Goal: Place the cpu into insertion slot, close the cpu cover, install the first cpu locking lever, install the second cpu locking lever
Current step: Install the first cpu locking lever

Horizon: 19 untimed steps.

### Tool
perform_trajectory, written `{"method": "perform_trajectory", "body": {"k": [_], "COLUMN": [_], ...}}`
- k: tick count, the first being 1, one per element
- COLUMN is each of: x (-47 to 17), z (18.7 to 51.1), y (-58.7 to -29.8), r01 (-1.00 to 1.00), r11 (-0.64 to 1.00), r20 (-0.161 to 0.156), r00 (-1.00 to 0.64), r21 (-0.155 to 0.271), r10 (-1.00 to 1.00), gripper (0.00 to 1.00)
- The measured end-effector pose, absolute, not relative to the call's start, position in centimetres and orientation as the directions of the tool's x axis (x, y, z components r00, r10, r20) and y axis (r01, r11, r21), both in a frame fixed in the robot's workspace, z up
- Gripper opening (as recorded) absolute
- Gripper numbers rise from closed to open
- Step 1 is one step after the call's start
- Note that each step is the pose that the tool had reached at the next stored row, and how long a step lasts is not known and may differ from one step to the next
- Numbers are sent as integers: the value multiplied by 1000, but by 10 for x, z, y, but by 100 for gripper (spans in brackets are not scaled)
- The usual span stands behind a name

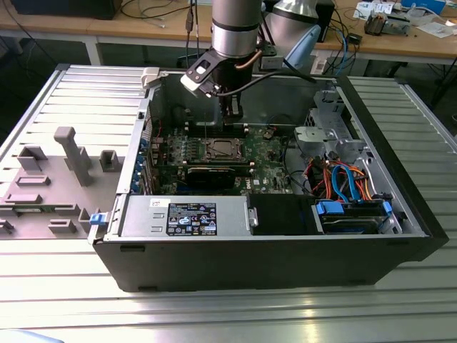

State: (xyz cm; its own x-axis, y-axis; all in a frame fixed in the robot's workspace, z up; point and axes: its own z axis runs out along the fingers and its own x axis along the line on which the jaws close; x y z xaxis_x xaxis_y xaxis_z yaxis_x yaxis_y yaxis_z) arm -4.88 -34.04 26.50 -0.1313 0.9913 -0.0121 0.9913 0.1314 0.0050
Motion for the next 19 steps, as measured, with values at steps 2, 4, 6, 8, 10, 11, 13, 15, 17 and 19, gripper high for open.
{"method": "perform_trajectory", "body": {"k": [2, 4, 6, 8, 10, 11, 13, 15, 17, 19], "x": [-49, -49, -49, -49, -49, -49, -49, -49, -49, -49], "z": [265, 265, 265, 265, 265, 265, 265, 265, 265, 265], "y": [-340, -340, -340, -340, -340, -340, -340, -340, -340, -340], "r01": [991, 990, 990, 989, 987, 987, 986, 986, 985, 985], "r11": [135, 141, 144, 148, 158, 161, 164, 169, 171, 171], "r20": [-12, -12, -12, -12, -12, -12, -12, -12, -12, -12], "r00": [-135, -141, -144, -148, -158, -161, -164, -169, -171, -171], "r21": [5, 5, 5, 5, 5, 5, 5, 5, 5, 5], "r10": [991, 990, 989, 989, 987, 987, 986, 985, 985, 985], "gripper": [11, 11, 11, 11, 11, 11, 11, 11, 11, 11]}}
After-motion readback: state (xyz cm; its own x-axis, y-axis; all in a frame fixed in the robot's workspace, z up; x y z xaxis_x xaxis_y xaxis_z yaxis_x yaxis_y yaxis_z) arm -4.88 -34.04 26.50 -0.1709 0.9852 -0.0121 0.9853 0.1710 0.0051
